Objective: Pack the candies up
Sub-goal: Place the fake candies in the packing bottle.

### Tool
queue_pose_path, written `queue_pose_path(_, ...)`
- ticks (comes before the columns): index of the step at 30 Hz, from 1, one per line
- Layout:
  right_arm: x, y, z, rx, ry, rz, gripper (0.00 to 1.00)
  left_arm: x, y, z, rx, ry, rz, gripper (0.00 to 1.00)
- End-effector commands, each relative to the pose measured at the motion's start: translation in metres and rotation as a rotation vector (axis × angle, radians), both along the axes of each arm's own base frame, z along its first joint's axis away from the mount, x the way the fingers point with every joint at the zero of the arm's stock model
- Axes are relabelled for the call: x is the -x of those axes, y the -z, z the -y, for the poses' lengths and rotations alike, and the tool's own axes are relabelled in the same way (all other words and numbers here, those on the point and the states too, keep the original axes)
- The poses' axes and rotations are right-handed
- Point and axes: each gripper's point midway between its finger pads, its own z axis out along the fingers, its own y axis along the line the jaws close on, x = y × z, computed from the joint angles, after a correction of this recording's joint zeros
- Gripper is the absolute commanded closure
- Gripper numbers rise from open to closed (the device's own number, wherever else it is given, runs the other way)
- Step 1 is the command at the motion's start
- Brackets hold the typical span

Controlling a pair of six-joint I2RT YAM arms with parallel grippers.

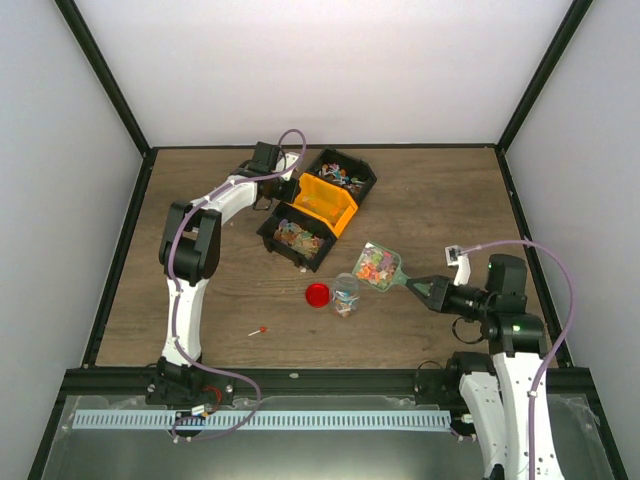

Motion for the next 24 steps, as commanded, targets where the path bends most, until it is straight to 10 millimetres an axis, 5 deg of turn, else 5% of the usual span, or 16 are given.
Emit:
queue_pose_path(1,0.0011,-0.0209,-0.0019,0.016,-0.023,0.064,0.99,0.0199,0.044,-0.005,-0.045,0.006,-0.123,0.96)
queue_pose_path(24,-0.0008,-0.0208,-0.0018,0.093,-0.044,0.061,0.99,0.0201,0.047,-0.005,-0.043,0.005,-0.125,0.96)
